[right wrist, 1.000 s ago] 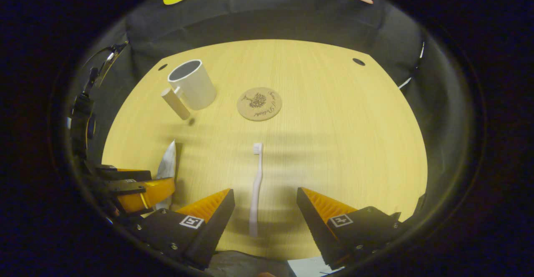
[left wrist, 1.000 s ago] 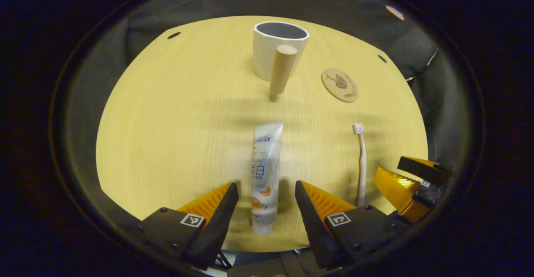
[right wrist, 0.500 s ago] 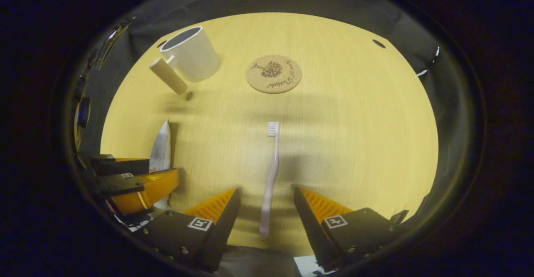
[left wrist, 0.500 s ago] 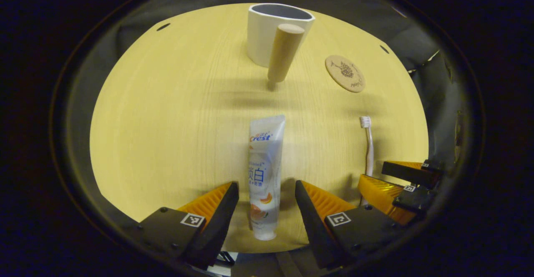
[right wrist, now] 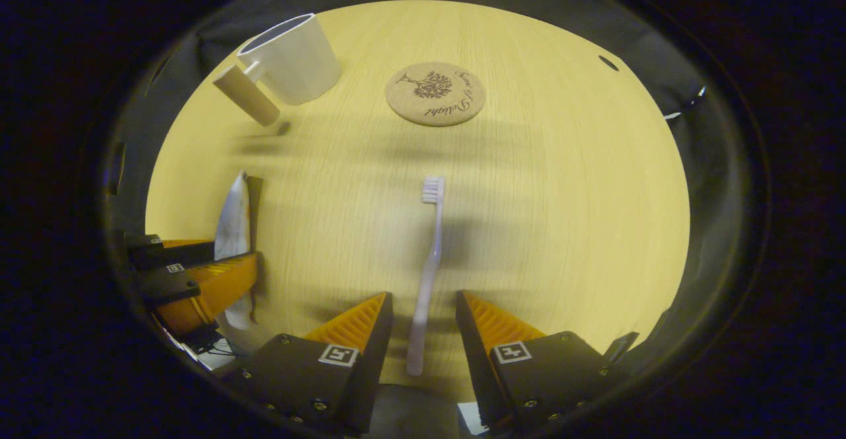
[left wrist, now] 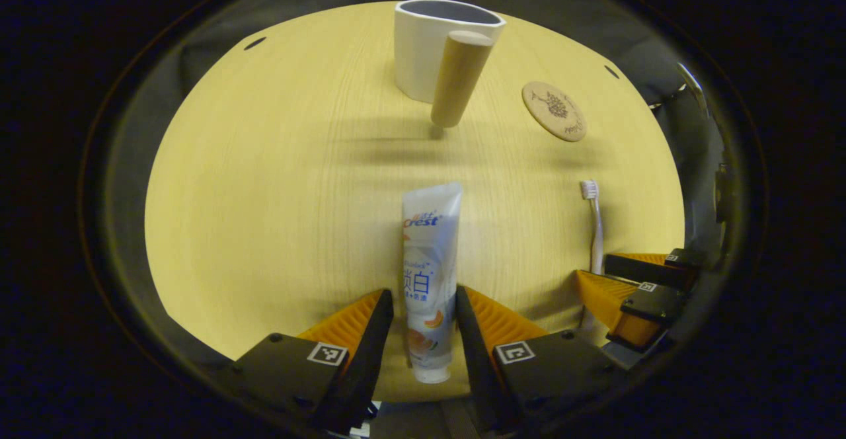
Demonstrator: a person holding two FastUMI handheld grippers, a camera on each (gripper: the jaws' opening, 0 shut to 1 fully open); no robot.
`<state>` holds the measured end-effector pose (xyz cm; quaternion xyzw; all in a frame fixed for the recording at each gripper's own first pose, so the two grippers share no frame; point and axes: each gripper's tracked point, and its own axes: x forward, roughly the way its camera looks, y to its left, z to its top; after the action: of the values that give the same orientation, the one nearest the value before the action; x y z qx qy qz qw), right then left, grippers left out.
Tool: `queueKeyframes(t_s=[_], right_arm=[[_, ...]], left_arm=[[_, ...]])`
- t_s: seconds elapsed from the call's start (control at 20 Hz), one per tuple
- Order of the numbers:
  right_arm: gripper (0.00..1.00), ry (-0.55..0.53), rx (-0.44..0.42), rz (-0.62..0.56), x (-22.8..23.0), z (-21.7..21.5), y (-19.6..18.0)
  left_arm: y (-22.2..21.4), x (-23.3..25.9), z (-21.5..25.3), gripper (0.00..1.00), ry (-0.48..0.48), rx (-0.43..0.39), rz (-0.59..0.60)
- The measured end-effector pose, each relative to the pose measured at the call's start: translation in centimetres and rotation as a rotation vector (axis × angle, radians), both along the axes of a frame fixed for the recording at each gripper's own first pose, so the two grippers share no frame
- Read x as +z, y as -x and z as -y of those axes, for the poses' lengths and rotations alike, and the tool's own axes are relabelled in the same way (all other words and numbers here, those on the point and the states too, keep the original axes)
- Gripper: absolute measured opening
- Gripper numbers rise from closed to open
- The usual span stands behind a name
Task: Put the toothbrush and toothpaste on the desktop into the cup, then pick up the cup and place it on the coaster on the desktop.
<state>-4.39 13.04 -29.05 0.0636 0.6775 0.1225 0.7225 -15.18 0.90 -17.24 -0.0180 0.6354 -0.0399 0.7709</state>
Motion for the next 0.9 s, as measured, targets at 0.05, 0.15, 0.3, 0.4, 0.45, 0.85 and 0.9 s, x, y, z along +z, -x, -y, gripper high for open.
queueKeyframes(t_s=[0.05, 0.15, 0.3, 0.4, 0.45, 0.85, 0.9], right_arm=[[0.59, 0.001, 0.003, 0.0, -0.06, -0.06, -0.07], [0.59, -0.002, -0.005, -0.009, -0.32, -0.31, -0.1], [0.3, -0.011, -0.021, -0.016, 0.09, -0.31, -0.29], [0.17, -0.018, -0.051, -0.023, -0.3, -0.51, -0.33], [0.13, -0.022, -0.054, -0.019, -0.11, -0.34, -0.34], [0.06, -0.035, -0.039, 0.017, -0.05, -0.36, -0.19], [0.06, -0.036, -0.037, 0.025, -0.04, -0.34, -0.25]], left_arm=[[-0.05, -0.15, 0.01, 0.62, -0.001, 0.002, -0.004], [0.01, -0.14, 0.02, 0.57, 0.005, -0.004, -0.004], [0.01, 0.06, -0.02, 0.55, 0.015, -0.009, 0.003], [0.0, 0.05, 0.02, 0.46, 0.013, -0.025, -0.003], [-0.06, 0.04, -0.16, 0.45, 0.009, -0.028, -0.001], [-0.34, 0.05, 0.19, 0.28, 0.031, -0.045, 0.034], [-0.48, -0.11, 0.04, 0.27, 0.033, -0.055, 0.04]])
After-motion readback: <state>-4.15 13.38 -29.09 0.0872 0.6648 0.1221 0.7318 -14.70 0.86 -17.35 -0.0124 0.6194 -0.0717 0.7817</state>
